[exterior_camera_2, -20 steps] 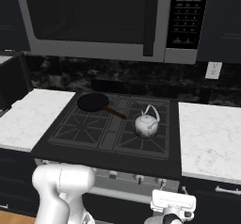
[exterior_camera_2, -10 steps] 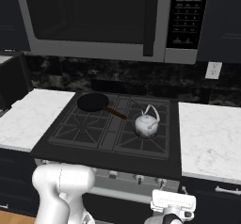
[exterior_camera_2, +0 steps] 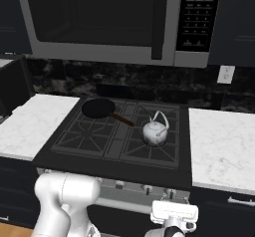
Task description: Pick the kettle from the counter and place it on a stove burner. Then turn the burner on.
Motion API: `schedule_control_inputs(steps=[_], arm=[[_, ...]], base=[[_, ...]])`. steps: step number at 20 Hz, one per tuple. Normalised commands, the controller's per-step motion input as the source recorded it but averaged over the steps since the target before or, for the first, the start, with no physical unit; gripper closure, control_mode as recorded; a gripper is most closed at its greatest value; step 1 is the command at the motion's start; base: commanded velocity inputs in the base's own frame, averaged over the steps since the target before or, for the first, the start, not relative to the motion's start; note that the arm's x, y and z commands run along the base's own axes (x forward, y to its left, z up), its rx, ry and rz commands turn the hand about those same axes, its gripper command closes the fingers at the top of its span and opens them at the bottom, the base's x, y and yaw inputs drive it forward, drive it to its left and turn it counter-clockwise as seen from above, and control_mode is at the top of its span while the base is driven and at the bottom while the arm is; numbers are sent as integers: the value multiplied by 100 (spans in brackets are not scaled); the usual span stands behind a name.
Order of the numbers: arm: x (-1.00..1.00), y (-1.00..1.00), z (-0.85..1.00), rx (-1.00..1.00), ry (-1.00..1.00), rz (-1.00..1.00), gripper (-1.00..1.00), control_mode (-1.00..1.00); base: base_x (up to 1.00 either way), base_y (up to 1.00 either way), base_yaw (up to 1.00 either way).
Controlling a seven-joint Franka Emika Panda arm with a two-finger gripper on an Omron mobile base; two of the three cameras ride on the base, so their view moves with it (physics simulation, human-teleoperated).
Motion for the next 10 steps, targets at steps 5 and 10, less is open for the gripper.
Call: schedule_control_inputs(steps=[5,10], arm=[[2,30,2,-1,1,0,-100,-100],[7,29,0,0,9,2,-100,-100]], base=[[0,0,0],[0,0,0]])
